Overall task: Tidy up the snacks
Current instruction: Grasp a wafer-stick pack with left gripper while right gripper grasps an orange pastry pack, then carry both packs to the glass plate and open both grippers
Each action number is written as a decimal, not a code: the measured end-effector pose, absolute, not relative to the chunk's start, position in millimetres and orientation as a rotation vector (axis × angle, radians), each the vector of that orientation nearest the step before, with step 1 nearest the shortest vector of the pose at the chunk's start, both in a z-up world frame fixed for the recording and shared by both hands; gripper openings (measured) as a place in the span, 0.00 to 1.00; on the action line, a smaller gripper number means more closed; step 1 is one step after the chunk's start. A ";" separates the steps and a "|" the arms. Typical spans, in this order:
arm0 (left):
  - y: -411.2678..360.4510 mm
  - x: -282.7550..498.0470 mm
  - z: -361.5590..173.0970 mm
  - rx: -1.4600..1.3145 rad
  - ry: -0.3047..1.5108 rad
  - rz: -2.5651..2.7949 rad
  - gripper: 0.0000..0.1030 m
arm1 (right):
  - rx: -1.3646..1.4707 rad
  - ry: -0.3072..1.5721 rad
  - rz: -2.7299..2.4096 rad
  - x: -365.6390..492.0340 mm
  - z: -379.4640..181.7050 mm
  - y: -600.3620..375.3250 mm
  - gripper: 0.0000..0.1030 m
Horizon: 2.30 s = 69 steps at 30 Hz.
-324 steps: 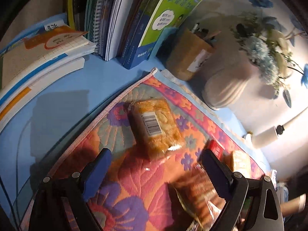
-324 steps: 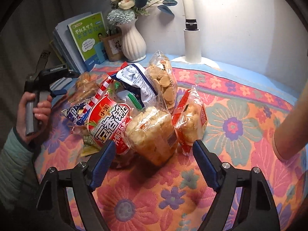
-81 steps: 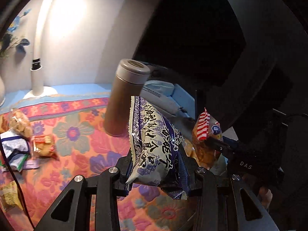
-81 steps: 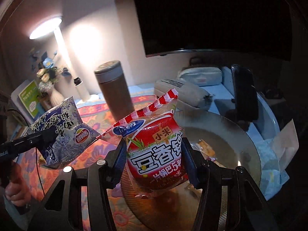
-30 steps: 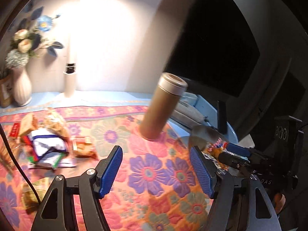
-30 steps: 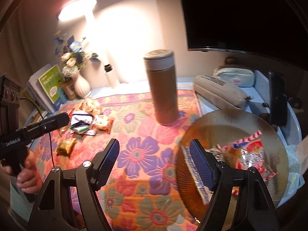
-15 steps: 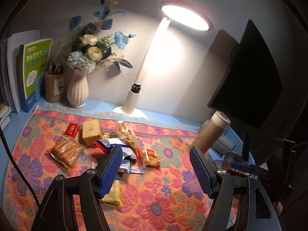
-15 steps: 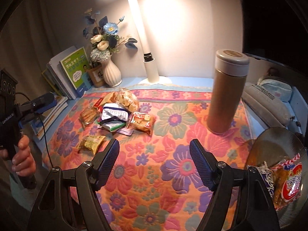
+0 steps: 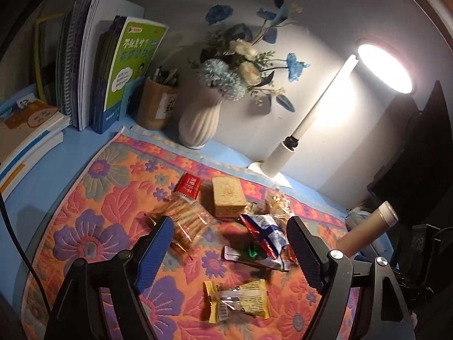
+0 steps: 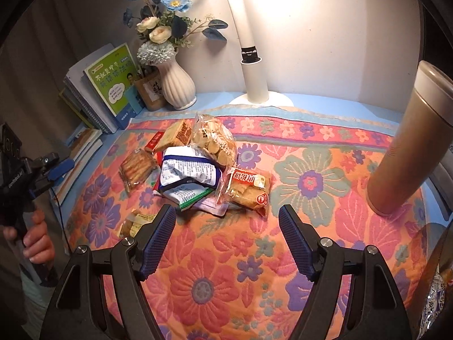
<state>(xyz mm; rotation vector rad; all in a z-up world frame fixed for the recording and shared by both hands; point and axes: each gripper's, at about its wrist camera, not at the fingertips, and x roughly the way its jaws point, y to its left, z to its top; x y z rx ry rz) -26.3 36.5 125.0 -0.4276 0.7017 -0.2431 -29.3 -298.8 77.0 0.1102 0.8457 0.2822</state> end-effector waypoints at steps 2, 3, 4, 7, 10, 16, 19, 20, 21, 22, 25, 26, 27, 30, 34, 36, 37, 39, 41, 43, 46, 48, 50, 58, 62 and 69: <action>34.7 -15.3 111.5 -0.423 0.728 -0.222 0.79 | 0.137 0.873 0.274 -14.5 68.2 -300.9 0.73; 32.3 -7.5 102.7 -0.410 0.744 -0.207 0.79 | 0.160 0.888 0.267 -6.3 62.7 -303.1 0.73; 31.8 -2.5 98.1 -0.403 0.754 -0.199 0.79 | 0.182 0.901 0.261 0.5 58.4 -307.6 0.73; 27.5 16.6 79.9 -0.392 0.794 -0.188 0.79 | 0.253 0.932 0.217 19.7 42.8 -317.4 0.73; 24.5 31.5 63.1 -0.403 0.832 -0.183 0.79 | 0.325 0.967 0.203 35.1 25.4 -324.7 0.73; 36.9 53.7 36.6 -0.503 0.862 -0.131 0.79 | 0.406 1.012 0.212 55.7 -2.1 -325.6 0.73; 31.9 63.5 30.3 -0.500 0.871 -0.114 0.81 | 0.402 0.986 0.209 58.6 -4.8 -322.0 0.76; 29.2 66.4 29.4 -0.489 0.862 -0.104 0.81 | 0.385 0.975 0.202 59.2 -4.1 -319.6 0.76; 27.3 68.3 29.0 -0.480 0.857 -0.099 0.82 | 0.369 0.970 0.198 60.2 -4.5 -317.5 0.76; 24.7 70.9 28.6 -0.469 0.853 -0.092 0.82 | 0.353 0.963 0.196 60.9 -5.5 -315.4 0.77; 19.0 75.2 25.5 -0.435 0.840 -0.079 0.82 | 0.301 0.936 0.193 59.5 -8.1 -307.0 0.80; 17.2 76.1 23.6 -0.419 0.837 -0.071 0.82 | 0.282 0.927 0.191 58.3 -9.0 -304.6 0.81; 16.0 76.1 22.2 -0.403 0.834 -0.060 0.82 | 0.261 0.917 0.189 56.5 -10.3 -301.8 0.81; 14.6 75.0 20.9 -0.379 0.823 -0.047 0.82 | 0.212 0.894 0.178 51.5 -13.3 -295.0 0.81; 11.9 71.7 18.7 -0.349 0.824 -0.045 0.69 | 0.166 0.877 0.168 49.0 -14.9 -286.7 0.79; 9.5 71.8 18.0 -0.339 0.829 -0.066 0.64 | 0.161 0.869 0.181 49.2 -14.6 -284.5 0.63; 8.4 71.0 19.0 -0.331 0.823 -0.066 0.61 | 0.158 0.866 0.184 48.9 -14.1 -283.5 0.60; 6.0 68.9 20.8 -0.322 0.809 -0.077 0.58 | 0.153 0.858 0.178 48.3 -14.0 -282.8 0.56; 5.5 67.1 22.2 -0.323 0.802 -0.087 0.58 | 0.157 0.849 0.178 47.6 -12.8 -283.8 0.52; 7.5 64.4 23.6 -0.334 0.786 -0.095 0.58 | 0.167 0.843 0.180 47.0 -12.3 -285.3 0.50; 11.4 59.4 26.7 -0.347 0.757 -0.098 0.58 | 0.186 0.837 0.178 46.6 -11.1 -291.2 0.50; 12.2 57.3 28.7 -0.344 0.742 -0.096 0.58 | 0.200 0.830 0.179 45.7 -10.0 -294.3 0.49; 11.1 55.4 31.1 -0.336 0.728 -0.103 0.58 | 0.225 0.823 0.187 44.6 -8.1 -298.2 0.49; 0.2 26.9 58.6 -0.267 0.683 -0.124 0.58 | 0.271 0.750 0.173 16.7 19.6 -318.4 0.48; -9.8 6.1 80.2 -0.275 0.657 -0.166 0.58 | 0.278 0.720 0.183 -8.0 38.9 -323.3 0.48; -47.8 -29.8 121.7 -0.255 0.613 -0.274 0.58 | 0.242 0.630 0.162 -60.1 84.3 -333.0 0.48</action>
